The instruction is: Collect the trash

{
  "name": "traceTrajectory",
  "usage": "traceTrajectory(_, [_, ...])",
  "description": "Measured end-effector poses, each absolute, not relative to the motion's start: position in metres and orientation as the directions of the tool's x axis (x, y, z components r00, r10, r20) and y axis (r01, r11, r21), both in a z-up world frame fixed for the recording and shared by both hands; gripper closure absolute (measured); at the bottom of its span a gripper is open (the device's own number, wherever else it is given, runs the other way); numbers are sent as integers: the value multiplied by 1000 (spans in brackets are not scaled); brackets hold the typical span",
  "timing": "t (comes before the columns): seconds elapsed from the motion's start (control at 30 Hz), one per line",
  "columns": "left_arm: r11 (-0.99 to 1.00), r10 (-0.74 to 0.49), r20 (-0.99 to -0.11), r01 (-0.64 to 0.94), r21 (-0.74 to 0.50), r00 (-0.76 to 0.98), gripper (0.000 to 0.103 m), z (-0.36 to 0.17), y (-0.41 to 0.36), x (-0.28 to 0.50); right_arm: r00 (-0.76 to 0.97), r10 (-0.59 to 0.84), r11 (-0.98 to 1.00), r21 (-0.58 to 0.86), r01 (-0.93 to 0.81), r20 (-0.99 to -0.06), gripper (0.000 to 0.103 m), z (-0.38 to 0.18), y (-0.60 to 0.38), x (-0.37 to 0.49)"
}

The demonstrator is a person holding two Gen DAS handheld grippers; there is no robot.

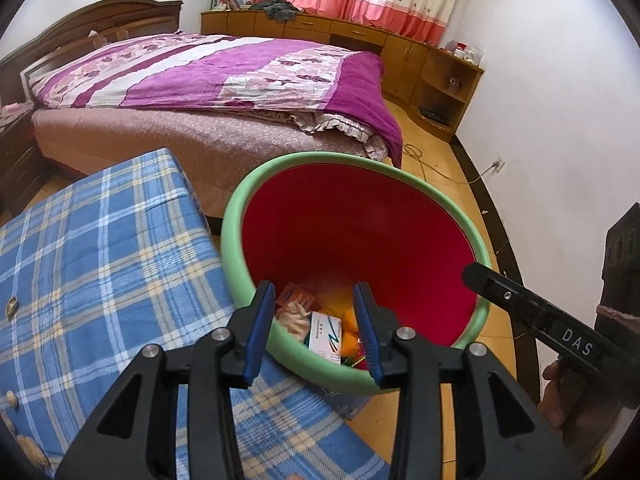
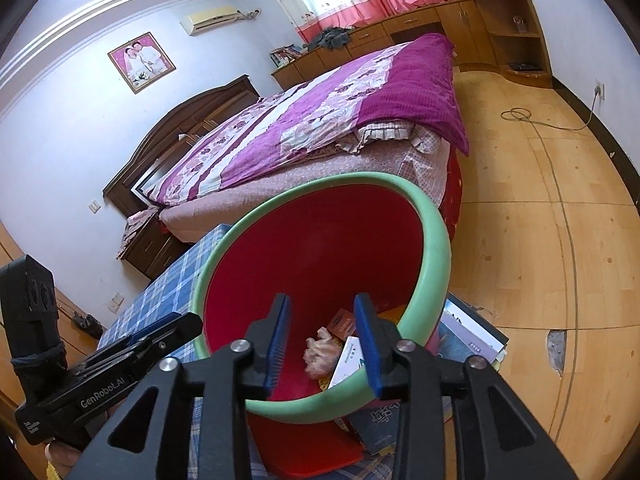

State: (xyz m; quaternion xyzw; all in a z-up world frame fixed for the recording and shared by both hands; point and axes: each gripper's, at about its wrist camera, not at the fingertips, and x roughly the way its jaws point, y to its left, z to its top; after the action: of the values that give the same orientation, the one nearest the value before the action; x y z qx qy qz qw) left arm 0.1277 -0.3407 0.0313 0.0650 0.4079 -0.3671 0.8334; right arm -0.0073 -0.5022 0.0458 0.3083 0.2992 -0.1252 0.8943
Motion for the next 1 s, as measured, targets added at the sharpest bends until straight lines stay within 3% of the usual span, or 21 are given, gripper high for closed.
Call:
traceTrajectory(0.13, [744, -544, -730, 640, -191, 414, 62, 34, -326, 124, 792, -40, 786, 471, 401, -609, 50, 51, -493, -12])
traceTrajectory(0.6, [810, -490, -723, 560, -172, 487, 62, 54, -255, 99, 812, -14, 821, 457, 342, -583, 32, 85, -437, -31])
traceTrajectory(1.0, [875, -422, -698, 462, -147, 578, 62, 73, -183, 75, 813, 58, 858, 446, 256, -579, 26, 101, -374, -32])
